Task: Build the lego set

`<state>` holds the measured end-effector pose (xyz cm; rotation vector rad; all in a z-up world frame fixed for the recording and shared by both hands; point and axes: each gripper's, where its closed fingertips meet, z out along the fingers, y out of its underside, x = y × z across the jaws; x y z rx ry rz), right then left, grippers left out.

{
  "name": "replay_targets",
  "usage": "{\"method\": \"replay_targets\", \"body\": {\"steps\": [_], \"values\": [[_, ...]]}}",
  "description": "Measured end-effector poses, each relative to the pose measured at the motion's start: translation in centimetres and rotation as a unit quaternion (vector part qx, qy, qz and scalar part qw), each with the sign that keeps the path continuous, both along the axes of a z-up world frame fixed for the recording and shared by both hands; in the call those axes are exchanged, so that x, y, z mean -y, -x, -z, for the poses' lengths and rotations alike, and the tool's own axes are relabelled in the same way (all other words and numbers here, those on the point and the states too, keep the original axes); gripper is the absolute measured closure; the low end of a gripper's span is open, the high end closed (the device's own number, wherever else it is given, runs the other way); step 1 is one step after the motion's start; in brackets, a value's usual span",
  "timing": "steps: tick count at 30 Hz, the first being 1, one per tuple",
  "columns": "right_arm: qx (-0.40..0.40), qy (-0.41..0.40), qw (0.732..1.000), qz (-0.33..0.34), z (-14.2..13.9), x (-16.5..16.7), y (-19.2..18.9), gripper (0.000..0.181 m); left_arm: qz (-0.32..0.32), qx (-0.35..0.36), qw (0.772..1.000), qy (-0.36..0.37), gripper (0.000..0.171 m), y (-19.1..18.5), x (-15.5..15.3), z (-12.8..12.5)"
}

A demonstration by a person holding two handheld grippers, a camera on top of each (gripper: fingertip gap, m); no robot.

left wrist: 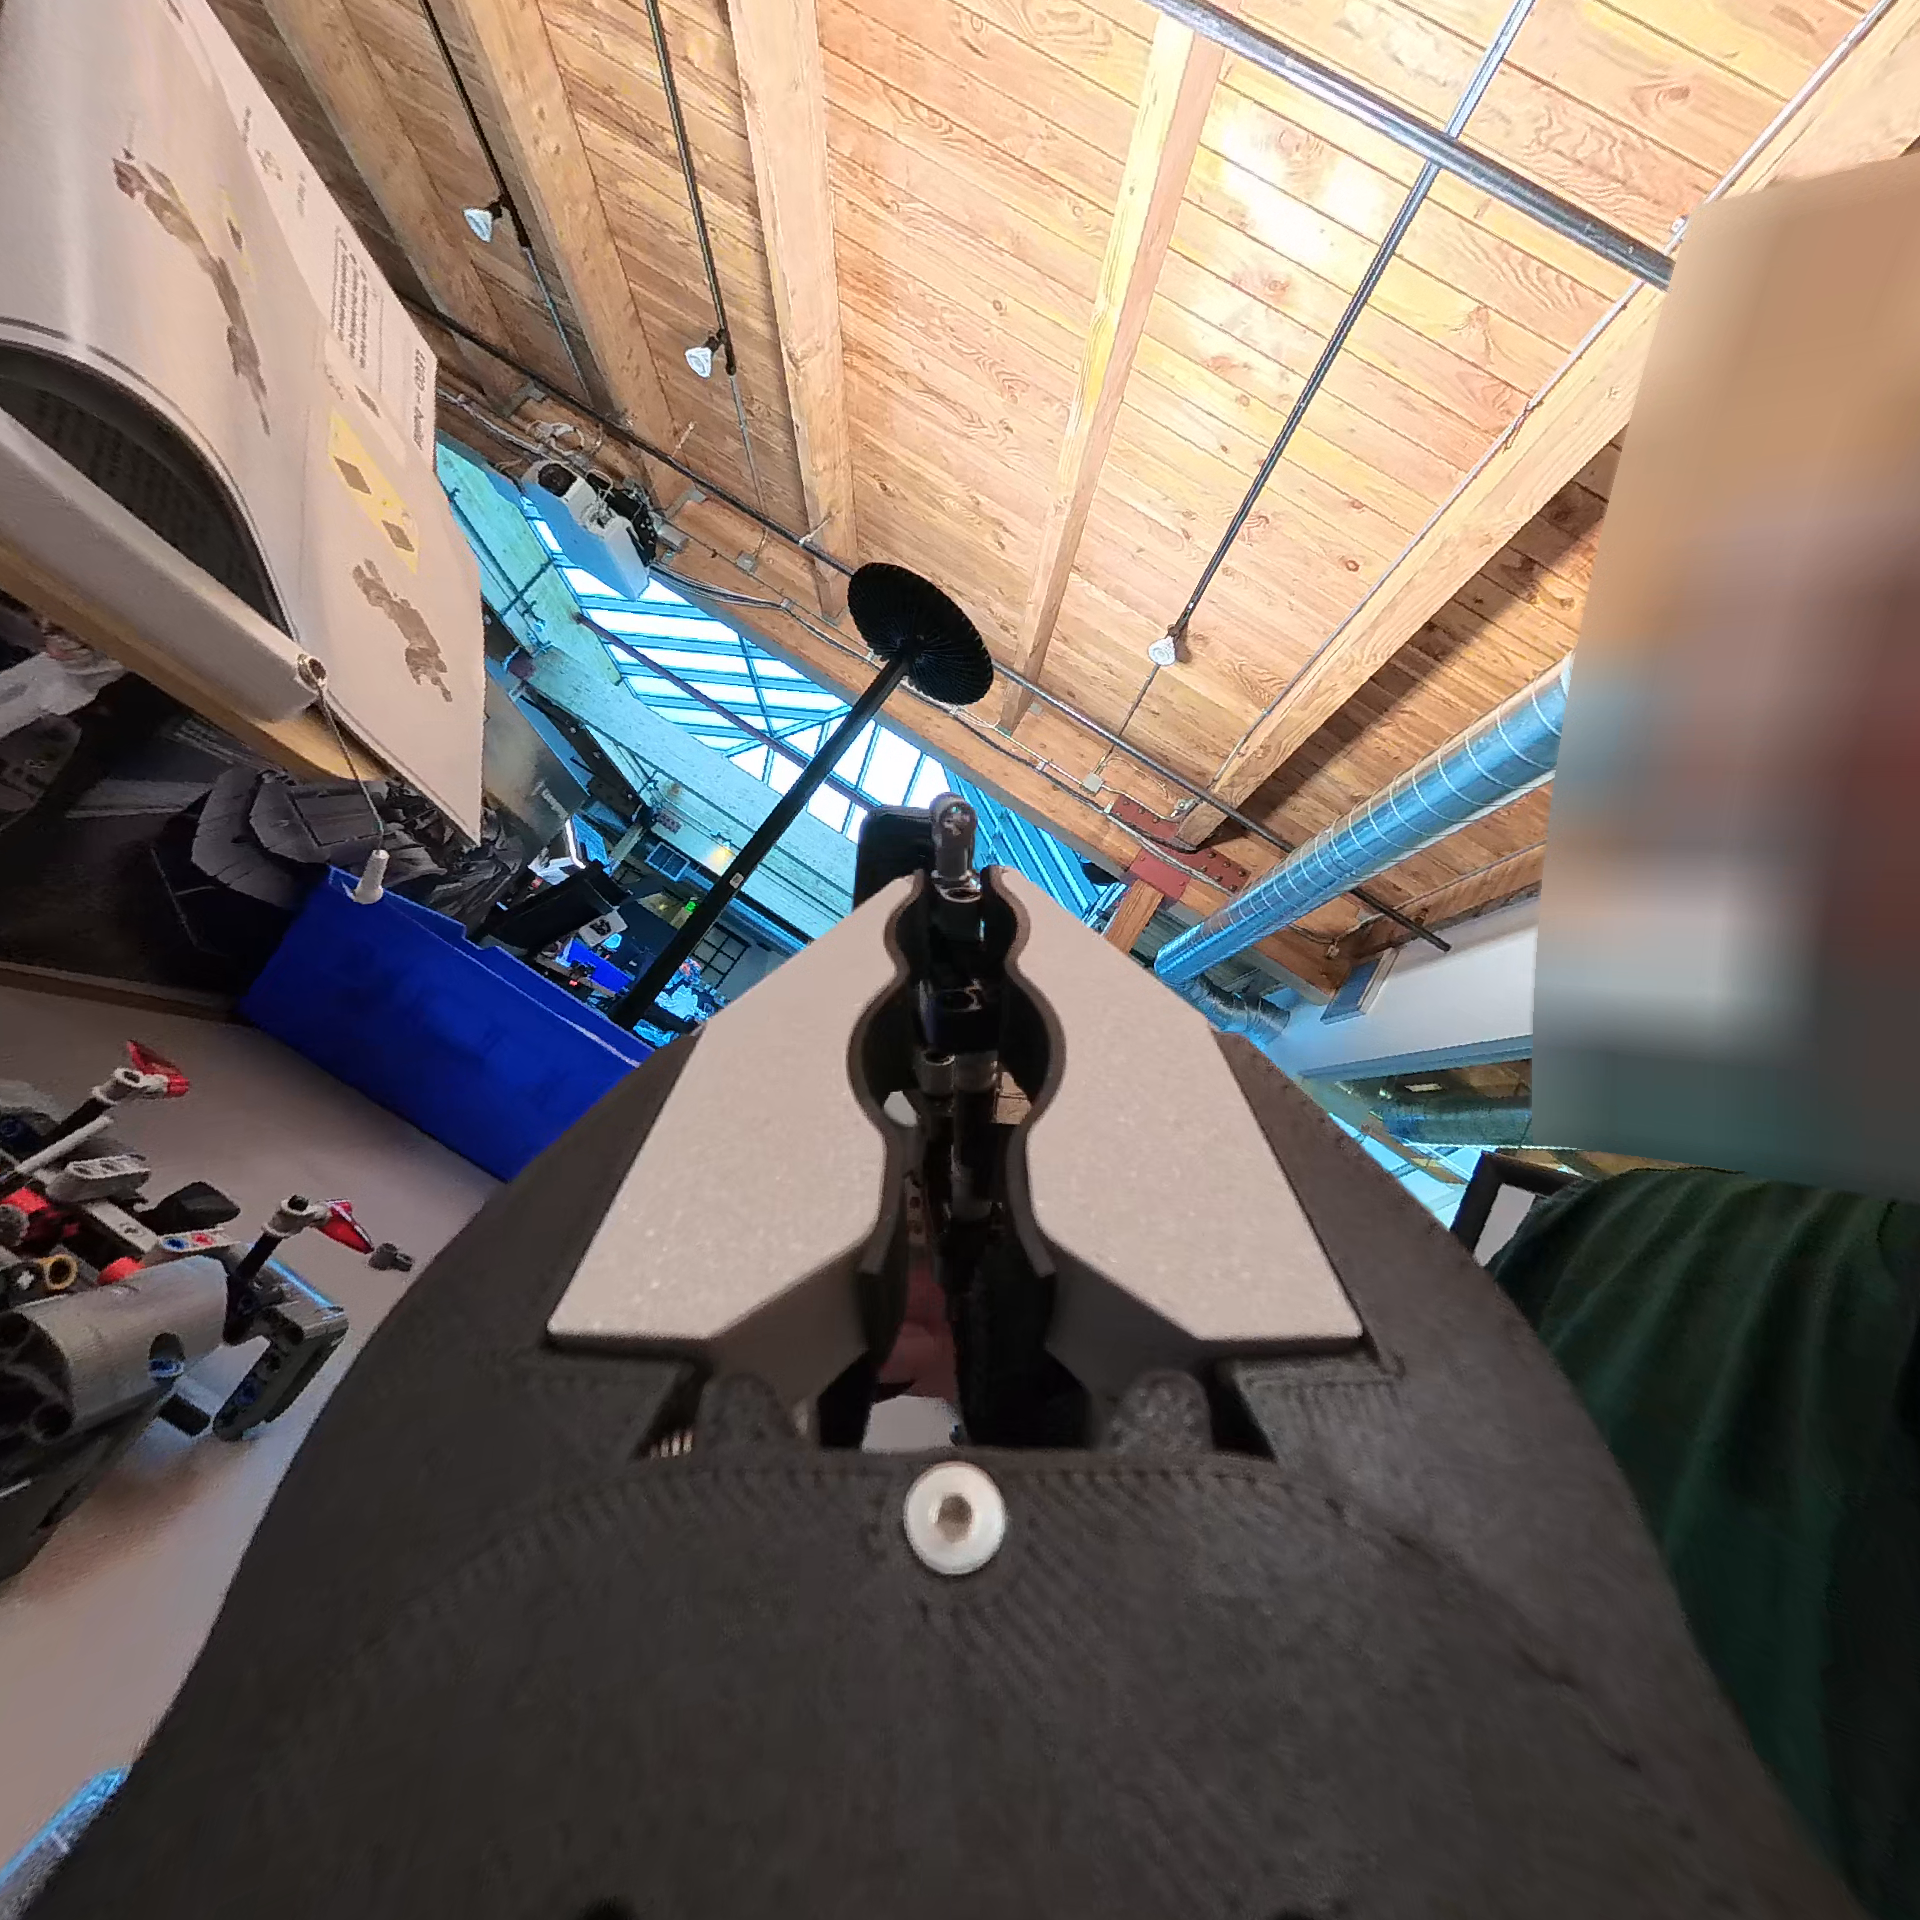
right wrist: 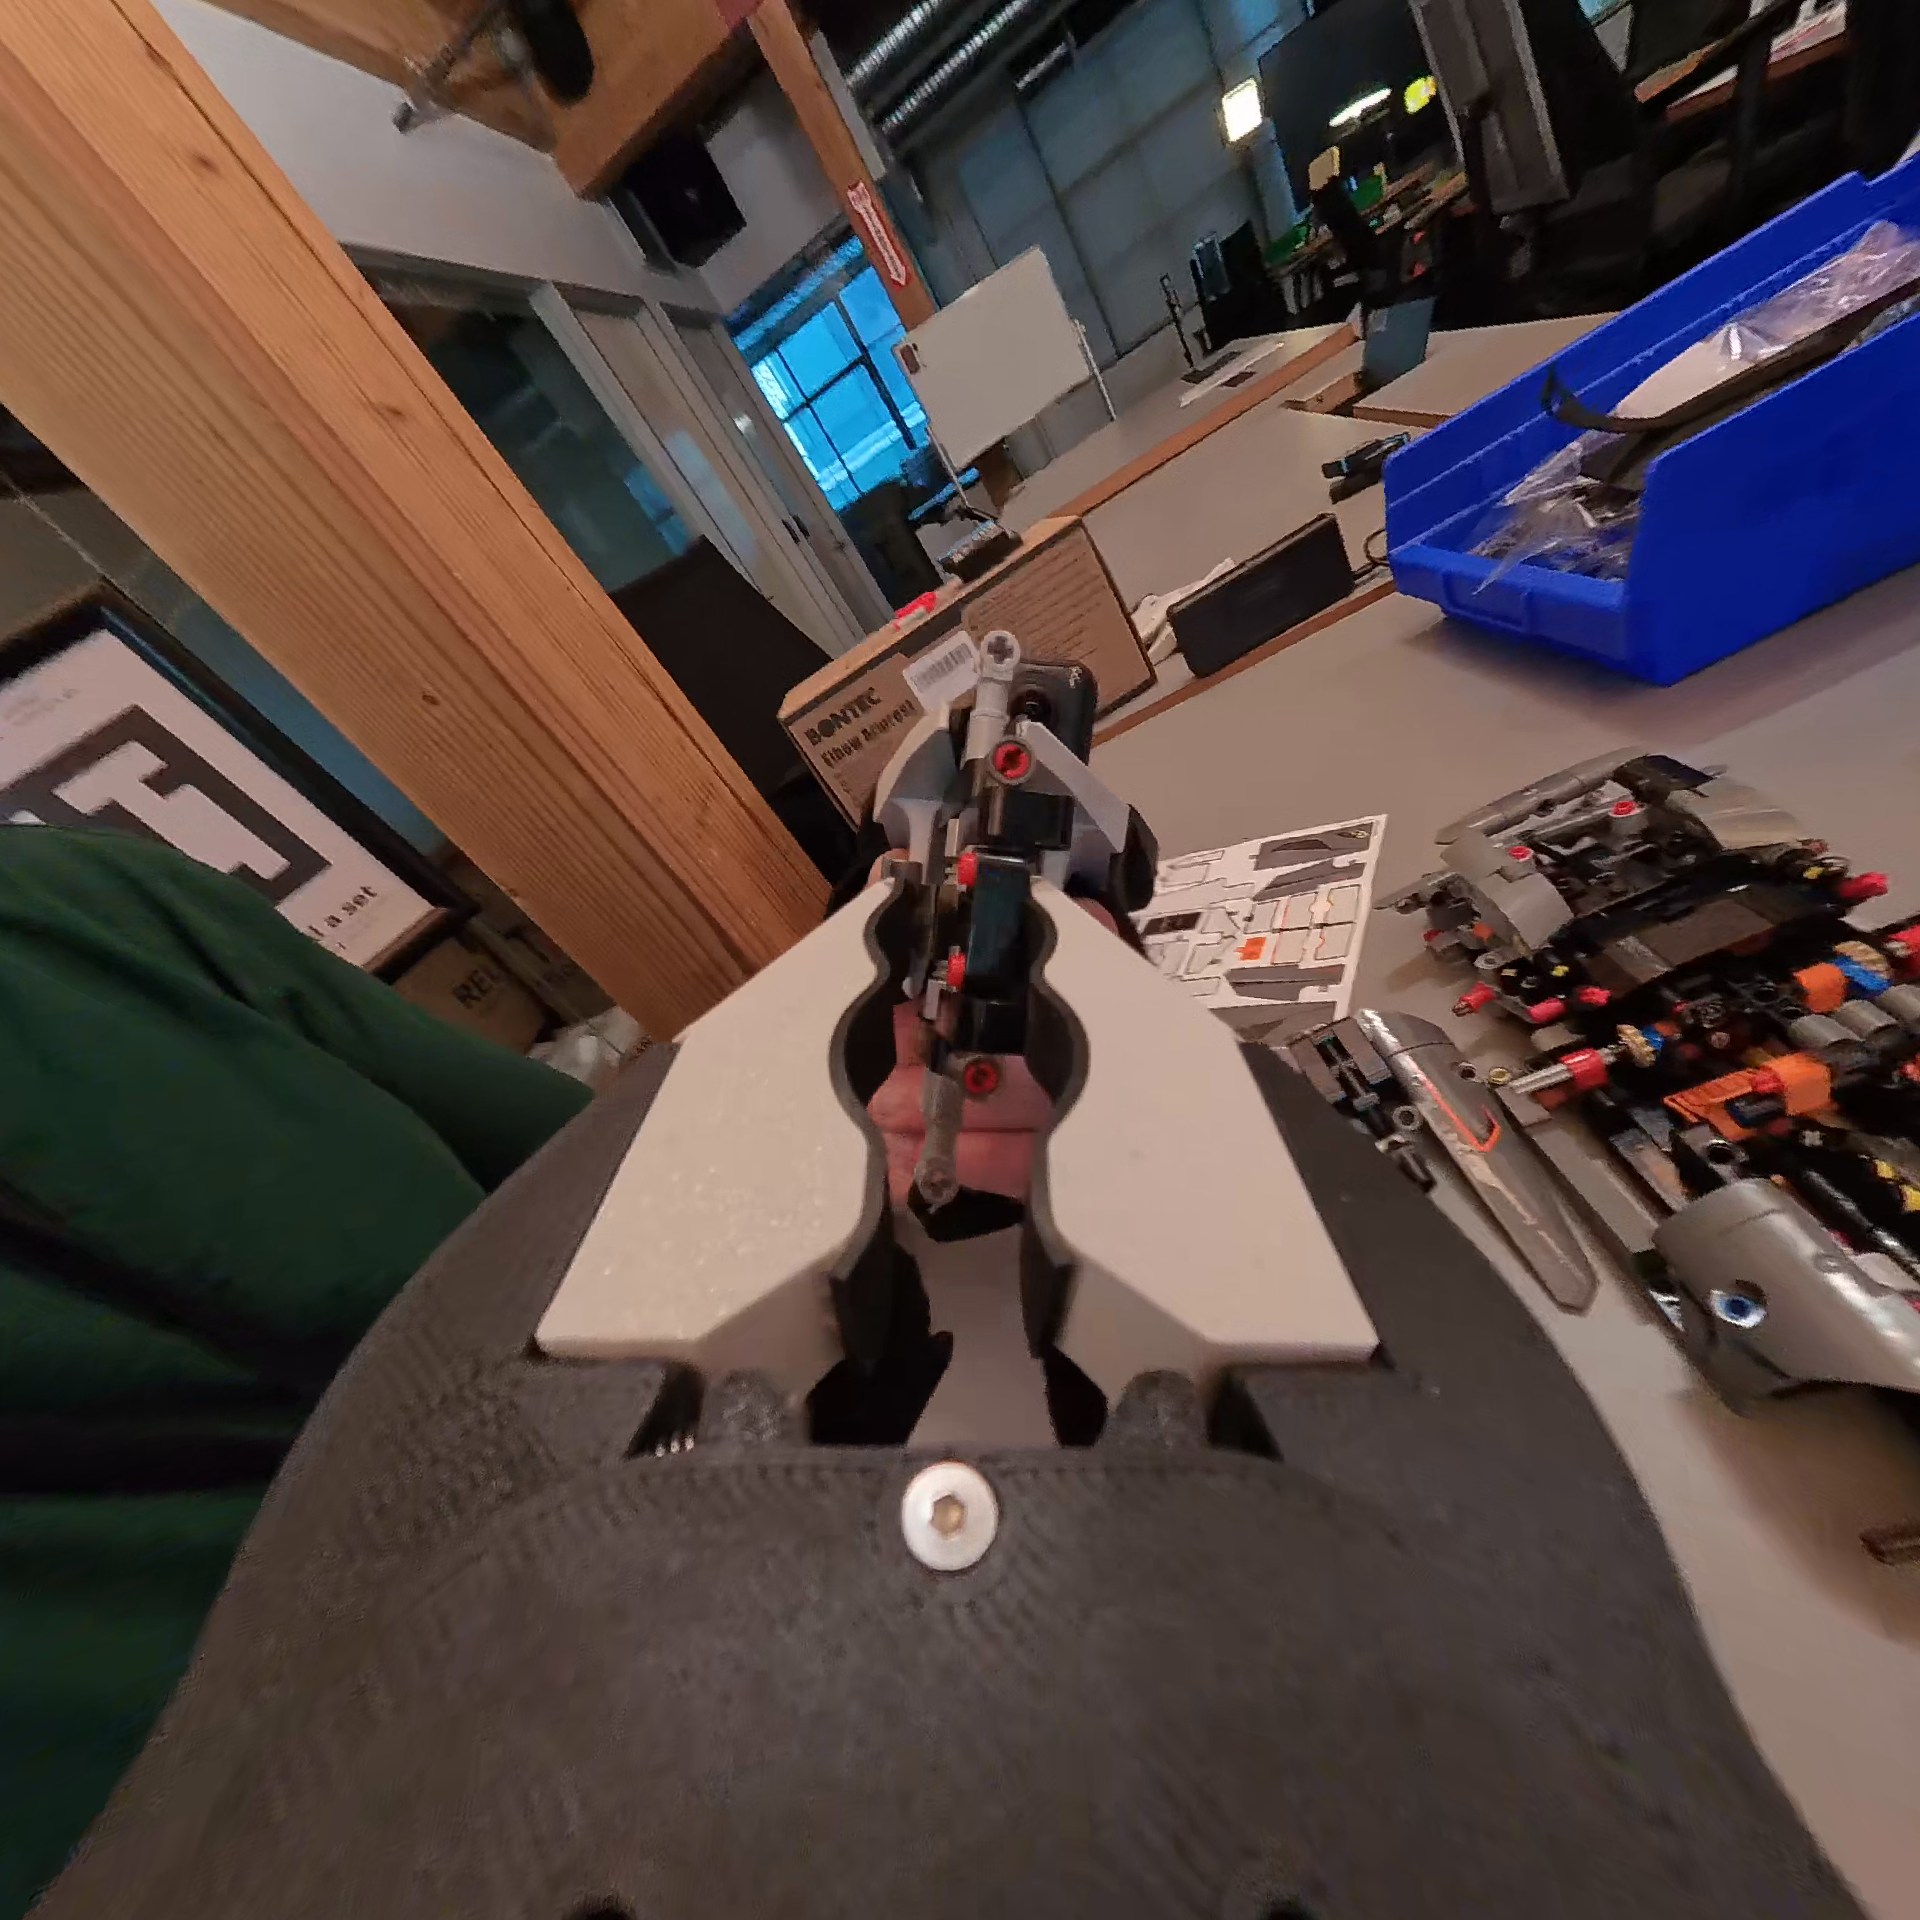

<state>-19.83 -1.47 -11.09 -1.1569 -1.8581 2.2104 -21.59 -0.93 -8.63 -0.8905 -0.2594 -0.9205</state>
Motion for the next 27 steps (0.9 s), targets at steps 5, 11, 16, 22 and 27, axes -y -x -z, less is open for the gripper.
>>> {"method": "replay_targets", "body": {"steps": [5,11,16,22,27], "values": [[0.016,0.047,0.999,-0.008,0.0,-0.3,0.2,0.174,0.003,0.005,1.0,0.005,0.165,0.0,-0.2,0.2],[0.016,0.063,0.998,-0.007,0.1,-0.6,0.2,0.174,-0.005,0.005,1.0,0.014,0.165,0.2,-0.4,0.5],[0.011,0.081,0.996,-0.021,-0.1,-0.7,-0.1,0.174,-0.02,-0.003,1.0,0.013,0.163,0.2,-0.4,0.2],[-0.034,0.207,0.978,-0.023,-2.4,-2.9,-0.5,0.175,-0.052,-0.024,0.998,0.024,0.144,0.7,-0.1,0.0],[-0.057,0.242,0.968,0.008,-2.7,-4.6,-0.2,0.175,-0.046,-0.041,0.998,0.028,0.136,-0.1,-0.3,-0.1]]}}
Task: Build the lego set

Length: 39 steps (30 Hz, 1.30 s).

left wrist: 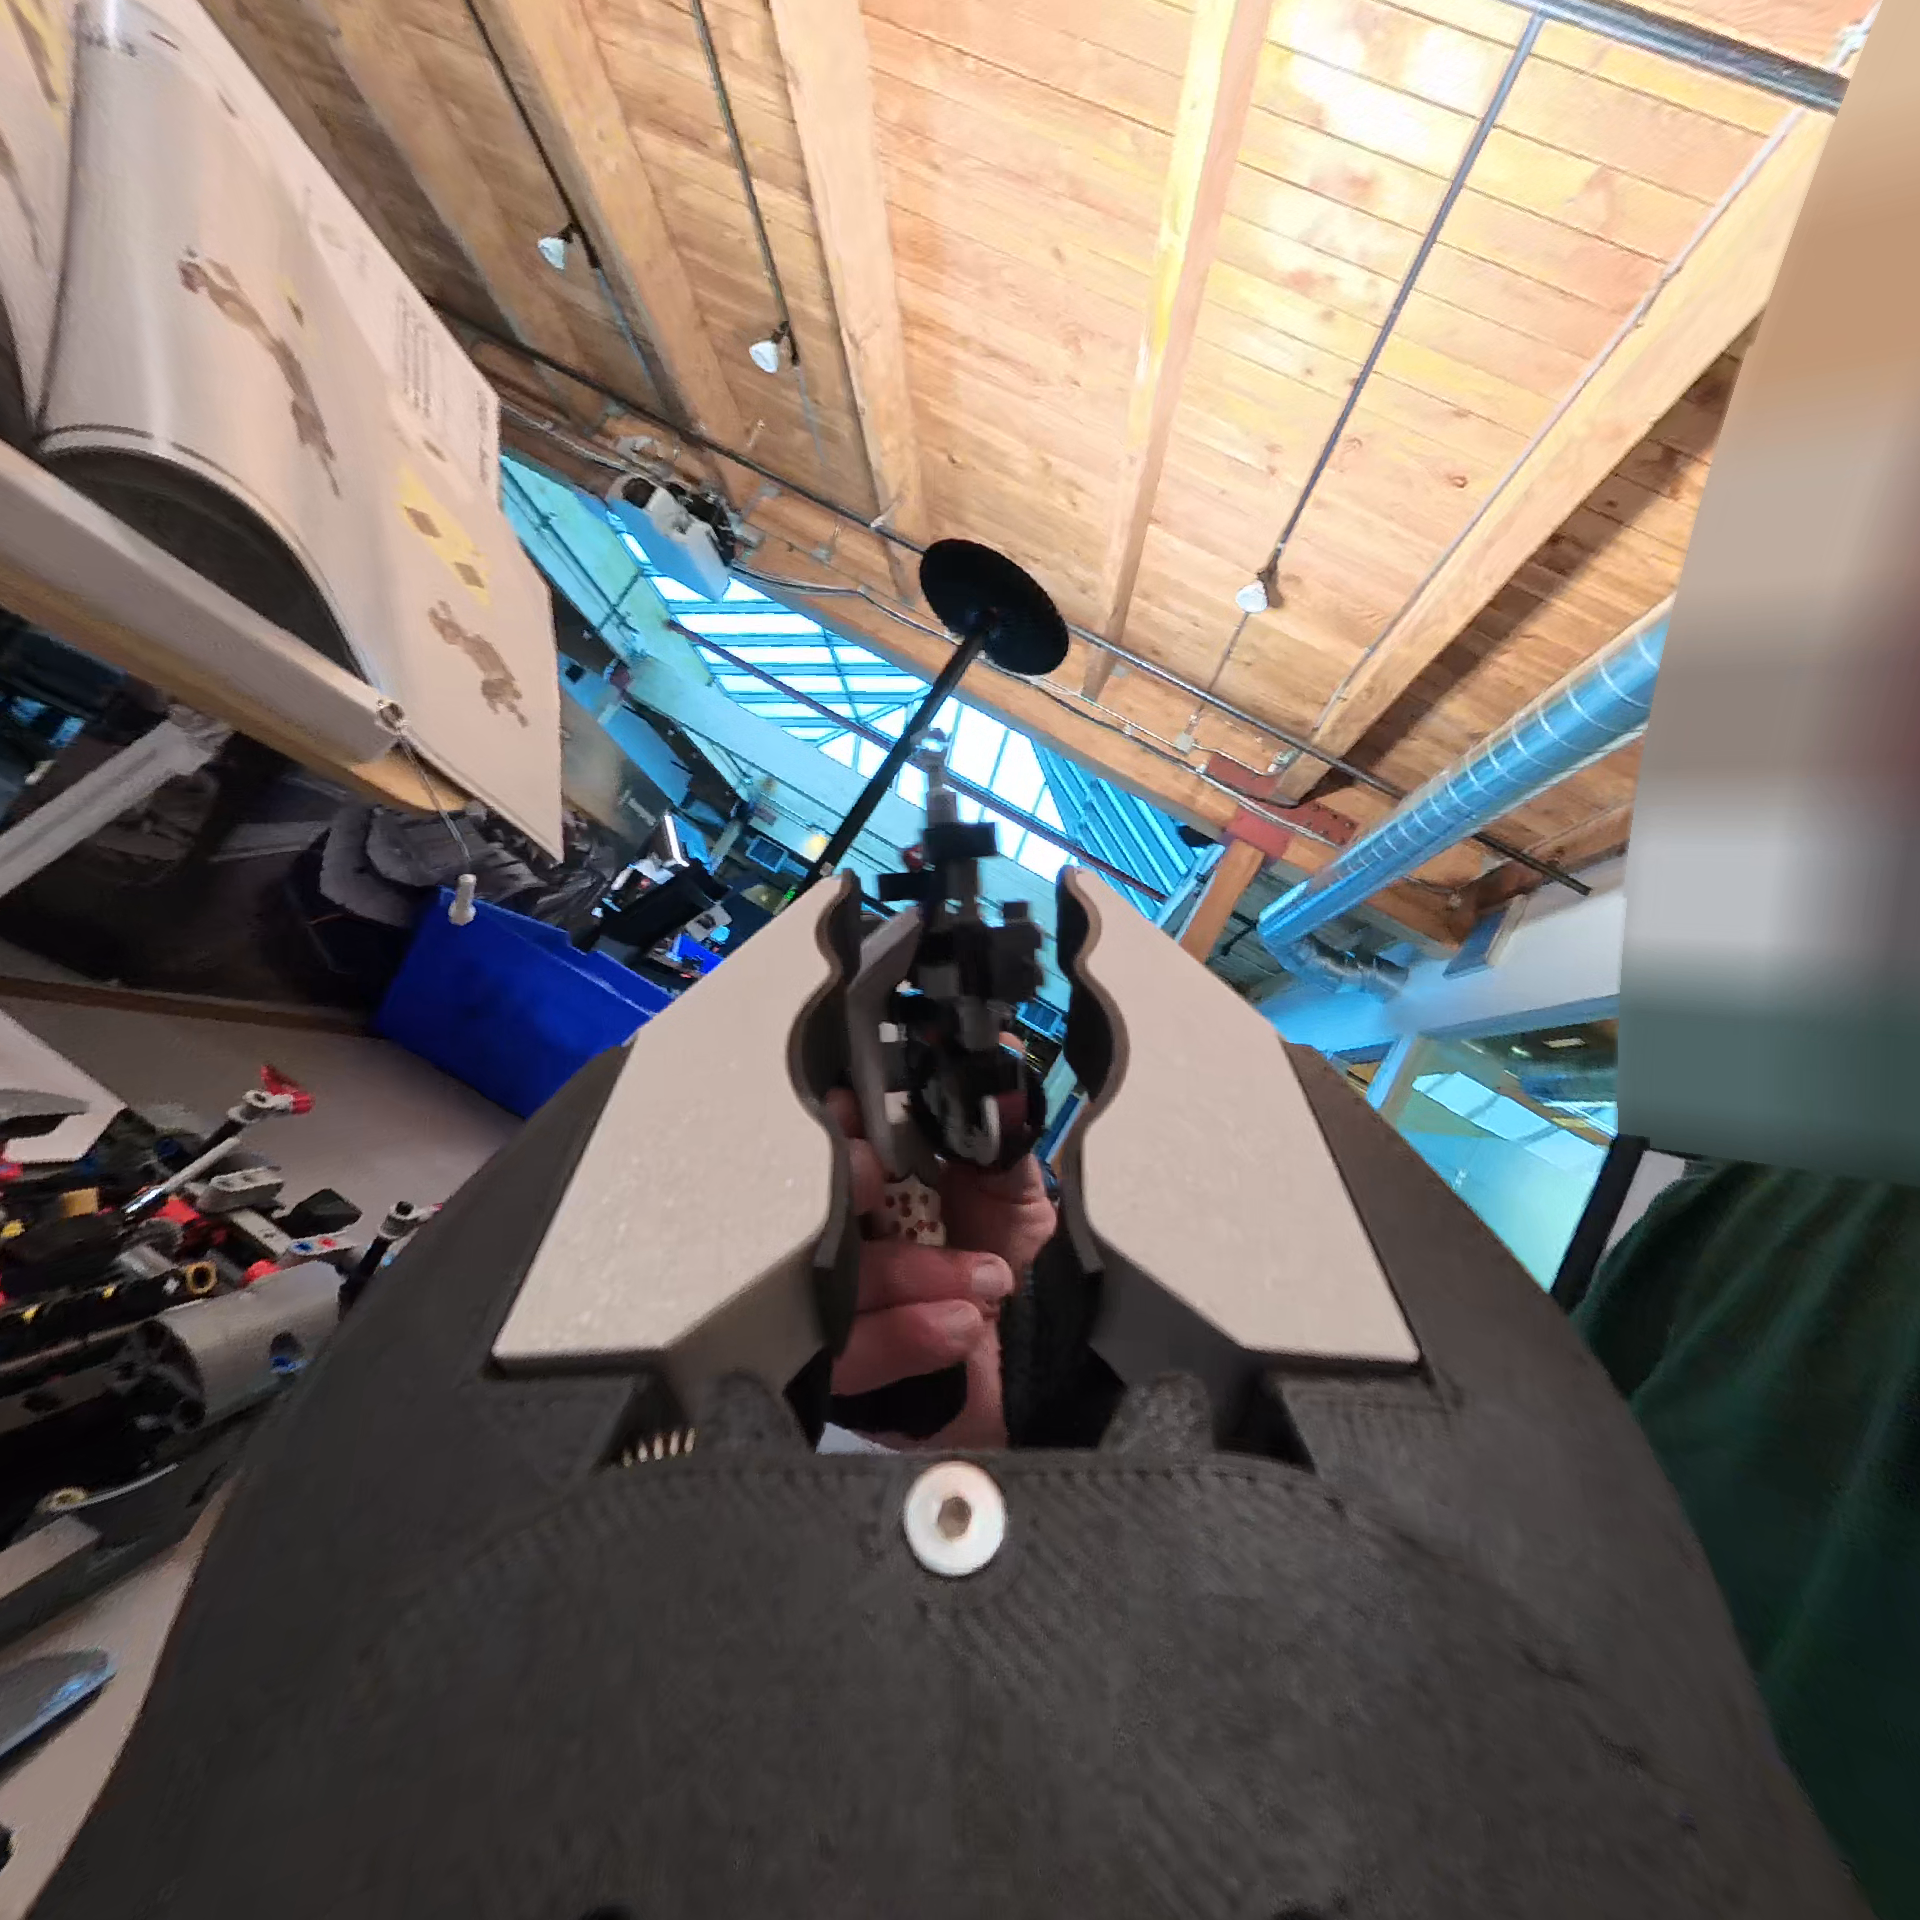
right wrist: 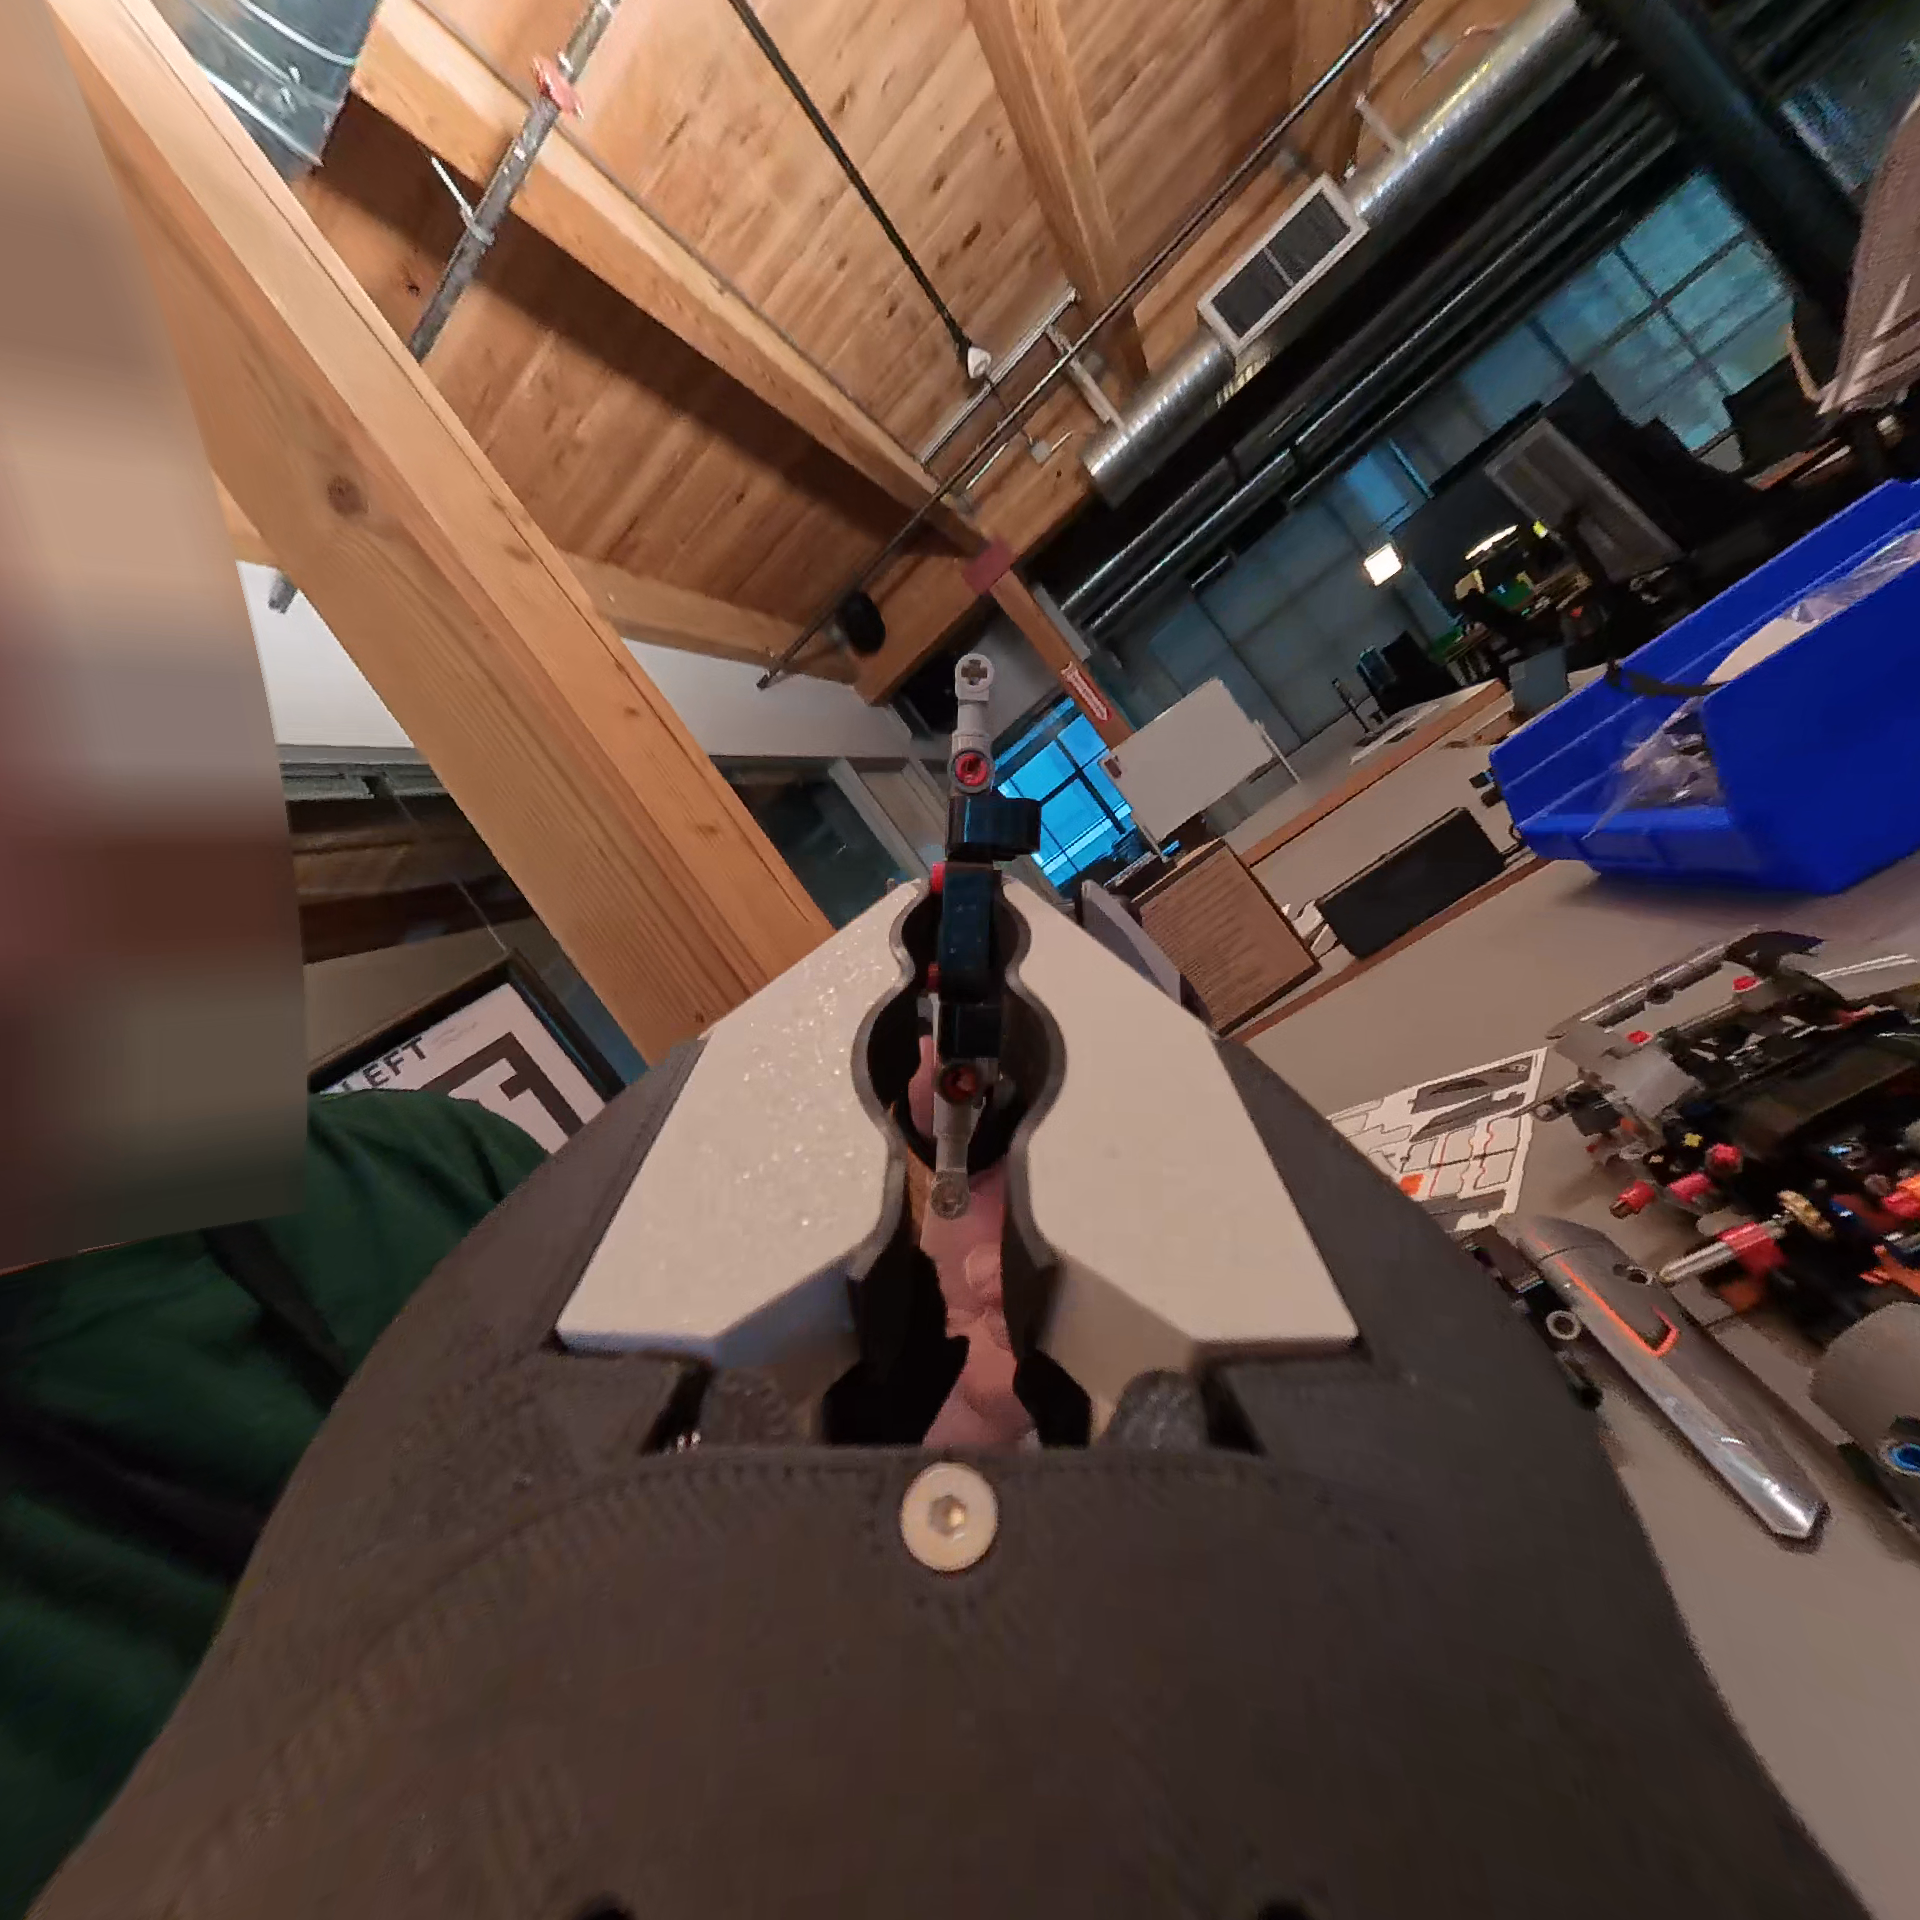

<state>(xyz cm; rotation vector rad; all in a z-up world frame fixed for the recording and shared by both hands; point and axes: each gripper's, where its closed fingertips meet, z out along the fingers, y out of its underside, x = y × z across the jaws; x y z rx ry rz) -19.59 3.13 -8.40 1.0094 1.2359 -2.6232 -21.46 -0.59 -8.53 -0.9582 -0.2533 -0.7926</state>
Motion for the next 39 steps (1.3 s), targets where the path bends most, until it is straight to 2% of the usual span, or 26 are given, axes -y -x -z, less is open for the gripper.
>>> {"method": "replay_targets", "body": {"steps": [5,11,14,17,20,25,27,35,39], "values": [[-0.004,-0.033,0.999,0.032,0.3,0.0,0.4,0.175,0.018,-0.02,0.999,0.023,0.13,-1.1,-0.9,0.4],[-0.013,-0.109,0.991,0.076,0.6,1.0,0.8,0.175,-0.012,-0.069,0.995,0.065,0.153,-1.7,-1.8,1.2],[-0.023,-0.151,0.982,0.108,0.6,1.2,0.9,0.175,-0.018,-0.069,0.995,0.068,0.153,-1.4,-1.7,1.3],[-0.036,-0.195,0.969,0.146,0.5,1.5,0.9,0.175,-0.057,-0.086,0.991,0.085,0.154,-0.9,-1.8,1.6],[-0.04,-0.227,0.958,0.171,0.6,1.7,1.1,0.175,-0.058,-0.084,0.991,0.088,0.154,-0.8,-1.8,1.8],[-0.036,-0.208,0.964,0.163,0.6,1.4,1.2,0.175,-0.049,-0.071,0.993,0.08,0.154,-0.7,-1.9,1.7],[-0.037,-0.197,0.966,0.161,0.5,1.0,1.0,0.175,-0.05,-0.068,0.993,0.078,0.148,-0.5,-1.8,1.7],[-0.031,-0.204,0.967,0.147,1.0,0.5,0.7,0.175,-0.017,-0.063,0.994,0.082,0.154,-1.0,-2.2,2.0],[-0.029,-0.212,0.966,0.143,1.0,0.1,0.4,0.175,-0.019,-0.059,0.995,0.085,0.148,-0.7,-2.3,2.2]]}}
